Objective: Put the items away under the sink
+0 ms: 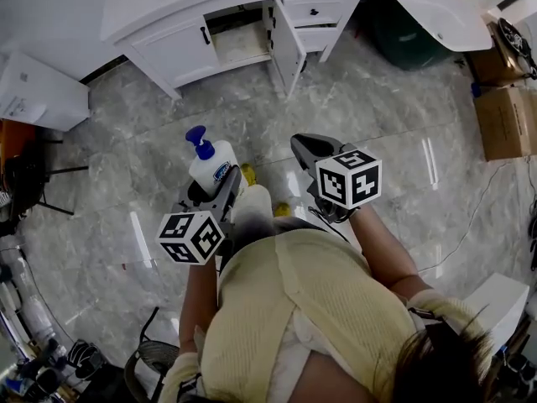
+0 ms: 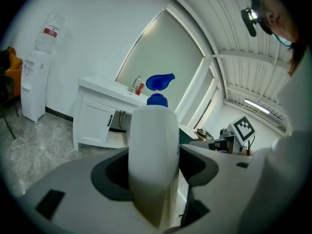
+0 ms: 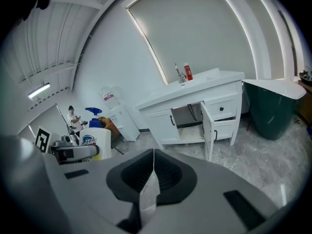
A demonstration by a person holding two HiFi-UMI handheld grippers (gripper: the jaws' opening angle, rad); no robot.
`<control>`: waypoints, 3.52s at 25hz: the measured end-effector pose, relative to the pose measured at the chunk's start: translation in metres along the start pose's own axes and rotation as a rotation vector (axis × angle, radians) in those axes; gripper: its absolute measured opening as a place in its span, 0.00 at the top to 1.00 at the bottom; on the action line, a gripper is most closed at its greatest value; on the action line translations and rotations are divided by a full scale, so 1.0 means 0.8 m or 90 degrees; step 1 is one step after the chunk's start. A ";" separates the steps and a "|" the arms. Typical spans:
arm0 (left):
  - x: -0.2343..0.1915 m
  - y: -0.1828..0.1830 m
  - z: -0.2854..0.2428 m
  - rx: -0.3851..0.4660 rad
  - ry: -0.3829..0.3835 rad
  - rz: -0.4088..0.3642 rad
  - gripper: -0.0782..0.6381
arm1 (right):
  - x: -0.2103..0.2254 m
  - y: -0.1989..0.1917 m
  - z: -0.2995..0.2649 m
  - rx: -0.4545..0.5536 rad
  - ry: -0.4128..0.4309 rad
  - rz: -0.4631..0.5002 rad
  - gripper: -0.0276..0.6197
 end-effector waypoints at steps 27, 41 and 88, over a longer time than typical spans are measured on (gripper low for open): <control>-0.158 0.135 -0.166 -0.031 -0.054 0.026 0.47 | 0.014 0.156 -0.235 -0.026 0.061 0.029 0.91; -0.204 0.148 -0.226 -0.047 -0.048 0.033 0.47 | 0.037 0.190 -0.308 -0.057 0.077 0.049 0.91; -0.331 -0.015 -0.555 -0.126 0.008 -0.051 0.47 | 0.277 0.048 -0.525 -0.120 -0.050 -0.079 0.91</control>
Point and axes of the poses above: the fingertips, and each gripper's own axes: z backward along the fingers, x to its right, y out of its top, the point moved 9 cm from there along z, backward along the fingers, and after that the axes turned 6 degrees about x, right-handed, at the moved point
